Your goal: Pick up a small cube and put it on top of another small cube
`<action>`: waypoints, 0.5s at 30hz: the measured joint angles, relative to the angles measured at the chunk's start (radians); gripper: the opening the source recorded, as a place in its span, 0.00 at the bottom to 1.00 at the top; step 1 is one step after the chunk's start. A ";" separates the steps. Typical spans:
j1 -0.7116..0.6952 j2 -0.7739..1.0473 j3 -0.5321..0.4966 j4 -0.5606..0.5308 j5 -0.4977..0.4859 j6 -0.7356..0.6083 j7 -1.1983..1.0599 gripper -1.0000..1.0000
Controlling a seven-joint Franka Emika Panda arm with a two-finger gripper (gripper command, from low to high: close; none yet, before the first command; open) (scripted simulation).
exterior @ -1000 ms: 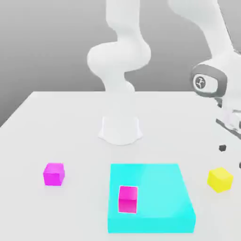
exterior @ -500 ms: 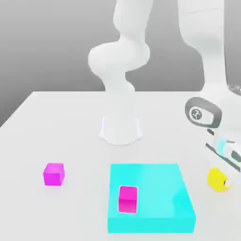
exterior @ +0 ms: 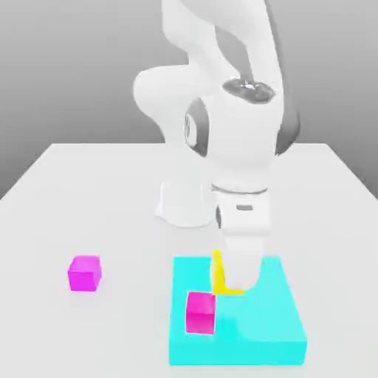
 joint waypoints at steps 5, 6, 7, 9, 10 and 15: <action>-0.162 -0.082 -0.157 -0.059 -0.058 -0.023 -0.113 0.00; -0.197 -0.097 -0.189 -0.071 -0.070 -0.026 -0.135 0.00; -0.231 -0.110 -0.221 -0.084 -0.082 -0.029 -0.158 0.00; -0.299 -0.135 -0.284 -0.109 -0.104 -0.031 -0.203 0.00; -0.333 -0.146 -0.317 -0.122 -0.115 -0.032 -0.226 0.00; -0.306 -0.110 -0.383 -0.127 -0.016 -0.013 -0.329 0.00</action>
